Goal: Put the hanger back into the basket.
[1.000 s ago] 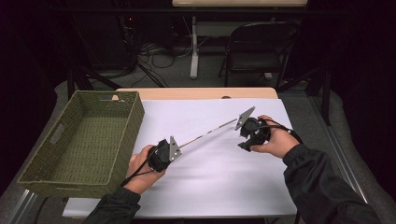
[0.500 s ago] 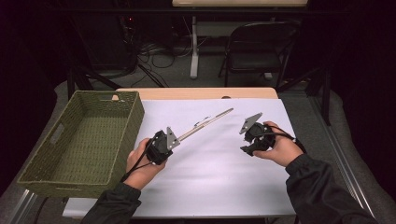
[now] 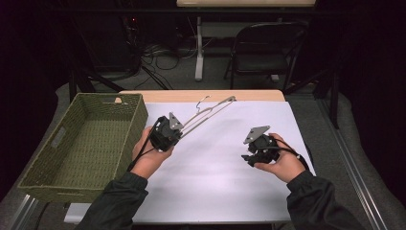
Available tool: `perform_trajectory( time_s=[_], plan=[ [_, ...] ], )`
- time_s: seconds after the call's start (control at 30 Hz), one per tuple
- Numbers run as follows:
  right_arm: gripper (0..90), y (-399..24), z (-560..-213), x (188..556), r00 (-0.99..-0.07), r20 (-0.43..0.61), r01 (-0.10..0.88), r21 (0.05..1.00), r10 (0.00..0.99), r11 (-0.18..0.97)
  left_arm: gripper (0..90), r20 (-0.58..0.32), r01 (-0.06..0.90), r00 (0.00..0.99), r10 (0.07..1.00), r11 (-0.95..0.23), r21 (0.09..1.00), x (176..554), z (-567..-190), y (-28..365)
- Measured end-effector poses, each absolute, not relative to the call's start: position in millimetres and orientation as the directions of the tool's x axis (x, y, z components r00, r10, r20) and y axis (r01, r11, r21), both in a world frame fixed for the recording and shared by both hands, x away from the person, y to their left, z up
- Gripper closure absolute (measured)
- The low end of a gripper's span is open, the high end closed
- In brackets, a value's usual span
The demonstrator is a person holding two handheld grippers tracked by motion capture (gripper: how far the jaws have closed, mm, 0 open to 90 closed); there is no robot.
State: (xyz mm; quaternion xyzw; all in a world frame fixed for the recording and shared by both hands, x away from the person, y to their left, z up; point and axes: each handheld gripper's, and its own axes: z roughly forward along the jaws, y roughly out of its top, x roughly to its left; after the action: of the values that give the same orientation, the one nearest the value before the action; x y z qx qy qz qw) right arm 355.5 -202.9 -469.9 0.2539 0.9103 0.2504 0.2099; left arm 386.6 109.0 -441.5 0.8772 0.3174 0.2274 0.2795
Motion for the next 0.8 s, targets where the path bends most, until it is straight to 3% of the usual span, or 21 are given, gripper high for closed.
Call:
perform_trajectory(
  time_s=[0.03, 0.4, 0.8],
  plan=[
    [41.9, -201.3, -473.2, 353.0, -0.775, -0.243, 0.353, 0.598, 0.583, 0.719, 87.3, 0.201, 0.442, 0.694, 0.691, -0.630, 0.639, 390.3, -437.8, 108.7],
    [40.2, -194.8, -485.8, 343.5, -0.753, -0.207, 0.395, 0.618, 0.625, 0.680, 87.3, 0.151, 0.478, 0.682, 0.716, -0.593, 0.648, 403.9, -416.3, 115.8],
    [39.7, -200.6, -491.0, 336.1, -0.714, -0.202, 0.425, 0.635, 0.670, 0.645, 87.4, 0.088, 0.513, 0.636, 0.767, -0.505, 0.695, 402.1, -384.9, 156.2]
  ],
)
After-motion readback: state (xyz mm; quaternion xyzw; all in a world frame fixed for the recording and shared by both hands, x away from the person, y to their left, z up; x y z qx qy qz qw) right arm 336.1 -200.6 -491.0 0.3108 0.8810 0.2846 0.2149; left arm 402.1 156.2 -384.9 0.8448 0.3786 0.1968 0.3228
